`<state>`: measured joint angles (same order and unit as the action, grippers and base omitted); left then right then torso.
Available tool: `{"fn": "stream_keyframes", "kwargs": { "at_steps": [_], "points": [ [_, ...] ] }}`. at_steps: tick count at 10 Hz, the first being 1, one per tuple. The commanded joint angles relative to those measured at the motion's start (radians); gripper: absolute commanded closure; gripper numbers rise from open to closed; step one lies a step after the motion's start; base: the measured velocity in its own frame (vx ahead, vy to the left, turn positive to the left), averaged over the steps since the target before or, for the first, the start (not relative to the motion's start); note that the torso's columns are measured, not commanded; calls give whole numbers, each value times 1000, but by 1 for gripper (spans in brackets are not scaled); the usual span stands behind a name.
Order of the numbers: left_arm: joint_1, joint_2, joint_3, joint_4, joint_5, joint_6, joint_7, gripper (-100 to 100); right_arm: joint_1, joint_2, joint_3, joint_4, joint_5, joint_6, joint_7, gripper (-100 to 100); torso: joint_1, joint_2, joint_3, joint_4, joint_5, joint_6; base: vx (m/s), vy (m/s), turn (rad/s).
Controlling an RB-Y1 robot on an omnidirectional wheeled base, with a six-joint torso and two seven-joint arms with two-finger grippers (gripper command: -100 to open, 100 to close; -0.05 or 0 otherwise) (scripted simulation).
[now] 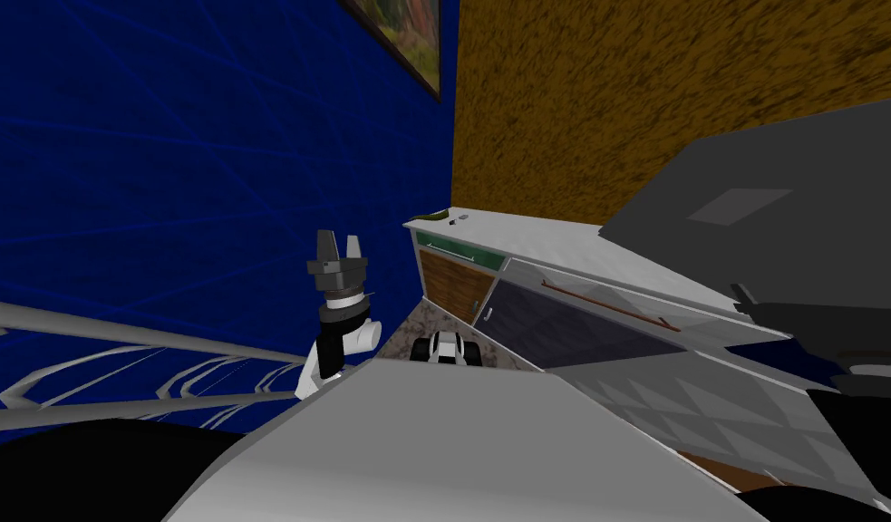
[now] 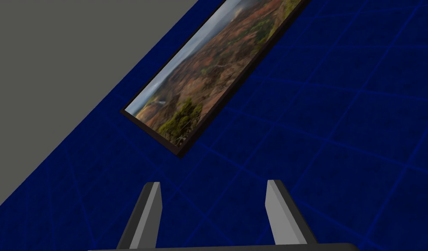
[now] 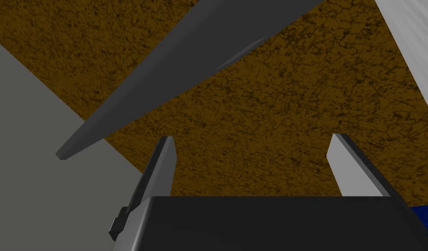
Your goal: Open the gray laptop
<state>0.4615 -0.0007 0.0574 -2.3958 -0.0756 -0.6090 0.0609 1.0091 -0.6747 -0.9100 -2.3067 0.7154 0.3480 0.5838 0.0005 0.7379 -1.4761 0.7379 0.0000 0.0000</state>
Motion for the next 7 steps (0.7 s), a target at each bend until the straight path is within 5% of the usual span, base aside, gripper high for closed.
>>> {"fn": "stream_keyframes", "kwargs": {
  "at_steps": [1,3,4,7],
  "points": [
    [0,0,0,0,0,0,0,0,-1,-16,1,20,13,-17,-2,-100,3,0,1,0,1,0,46,-89,14],
    [0,0,0,0,0,0,0,0,10,-32,-9,24,-2,-19,-7,-100,4,-1,0,0,2,0,80,-62,-12],
    [0,0,0,0,0,0,0,0,11,-34,-11,25,-4,-18,-9,100,2,0,0,0,1,0,8,-5,3],
    [0,0,0,0,0,0,0,0,61,-75,-48,17,-93,5,-58,100,-1,1,1,1,0,0,10,-10,-50]
  ]
}}
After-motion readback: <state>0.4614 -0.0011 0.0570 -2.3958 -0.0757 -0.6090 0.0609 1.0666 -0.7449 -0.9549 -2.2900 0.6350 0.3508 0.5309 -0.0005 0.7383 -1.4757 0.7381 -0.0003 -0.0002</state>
